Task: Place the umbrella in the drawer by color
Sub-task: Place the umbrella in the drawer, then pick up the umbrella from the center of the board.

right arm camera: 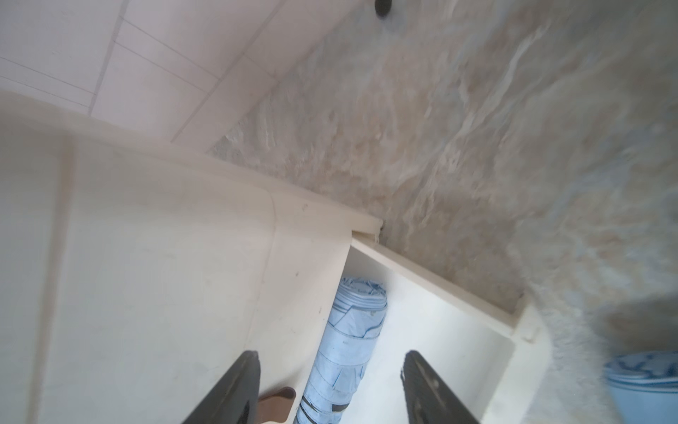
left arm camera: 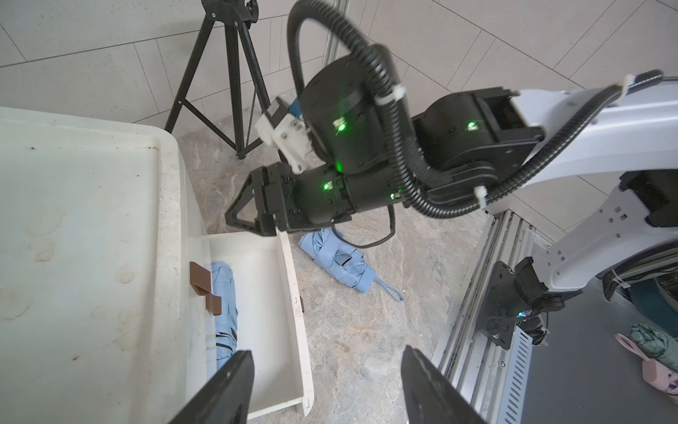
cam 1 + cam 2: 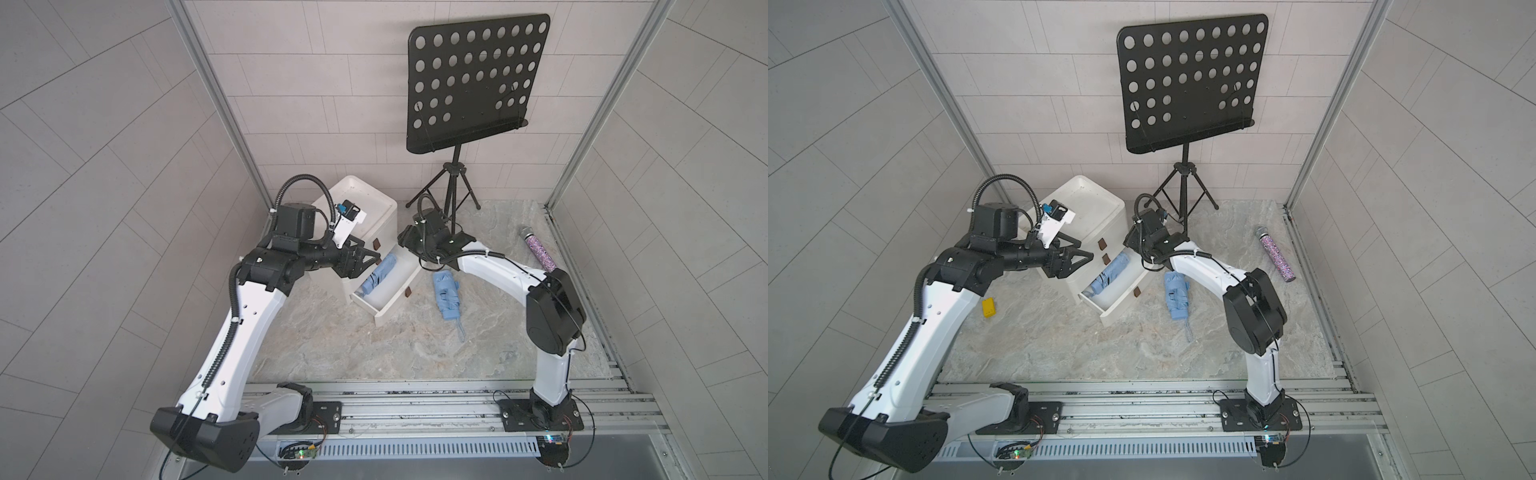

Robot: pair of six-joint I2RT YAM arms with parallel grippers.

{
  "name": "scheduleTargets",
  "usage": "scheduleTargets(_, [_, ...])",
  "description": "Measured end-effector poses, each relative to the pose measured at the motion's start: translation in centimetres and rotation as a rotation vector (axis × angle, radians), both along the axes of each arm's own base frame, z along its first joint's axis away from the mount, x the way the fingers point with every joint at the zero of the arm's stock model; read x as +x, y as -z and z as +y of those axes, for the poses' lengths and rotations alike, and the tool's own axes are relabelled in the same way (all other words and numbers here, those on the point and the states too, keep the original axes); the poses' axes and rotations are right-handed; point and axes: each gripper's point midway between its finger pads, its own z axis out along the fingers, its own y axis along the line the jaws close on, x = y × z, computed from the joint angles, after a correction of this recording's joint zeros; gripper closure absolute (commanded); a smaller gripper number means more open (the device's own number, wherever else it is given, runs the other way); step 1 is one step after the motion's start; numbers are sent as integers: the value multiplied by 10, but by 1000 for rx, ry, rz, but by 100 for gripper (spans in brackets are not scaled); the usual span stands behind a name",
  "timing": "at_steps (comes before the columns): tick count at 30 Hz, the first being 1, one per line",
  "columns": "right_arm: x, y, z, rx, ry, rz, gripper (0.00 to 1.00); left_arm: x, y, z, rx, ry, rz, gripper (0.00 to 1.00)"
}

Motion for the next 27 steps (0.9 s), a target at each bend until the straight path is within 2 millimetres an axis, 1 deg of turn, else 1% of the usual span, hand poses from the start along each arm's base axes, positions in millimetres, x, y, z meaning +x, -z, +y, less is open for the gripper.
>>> scheduleTargets(1, [-4, -9, -6, -13, -6, -20, 34, -1, -1, -1, -7, 6, 4, 30])
scheduleTargets(4, [-19, -25, -22, -61, -35, -65, 34, -5, -2, -6, -23, 27, 16, 30])
scheduleTargets(7, [-34, -27, -39, -122, -66, -81, 34, -13, 1, -14, -35, 62, 39, 30])
scheduleTargets(9, [-42, -20, -52, -167, -80, -75, 34, -19, 7, -21, -46, 86, 74, 30])
scheduleTargets(11, [-49, -11, -68, -214, -84, -55, 33, -25, 18, -27, -53, 109, 123, 30])
scheduleTargets(13, [-56, 1, -88, -260, -78, -30, 33, -29, 32, -33, -54, 124, 179, 30])
scheduleTargets(16, [-66, 17, -120, -312, -58, 8, 33, -30, 47, -39, -48, 136, 240, 30])
scheduleTargets(20, [-66, 30, -147, -366, -60, 63, 33, -31, 59, -48, -35, 165, 282, 30])
scheduleTargets(22, [-64, 38, -151, -391, -91, 101, 33, -33, 66, -54, -26, 186, 308, 30])
scheduleTargets(23, [-62, 43, -149, -402, -115, 119, 33, -34, 69, -57, -21, 195, 319, 29])
scheduleTargets(25, [-58, 56, -141, -414, -174, 159, 33, -34, 75, -60, -13, 206, 335, 29])
scheduleTargets(27, [-55, 73, -133, -419, -232, 202, 33, -35, 78, -62, -6, 213, 345, 29])
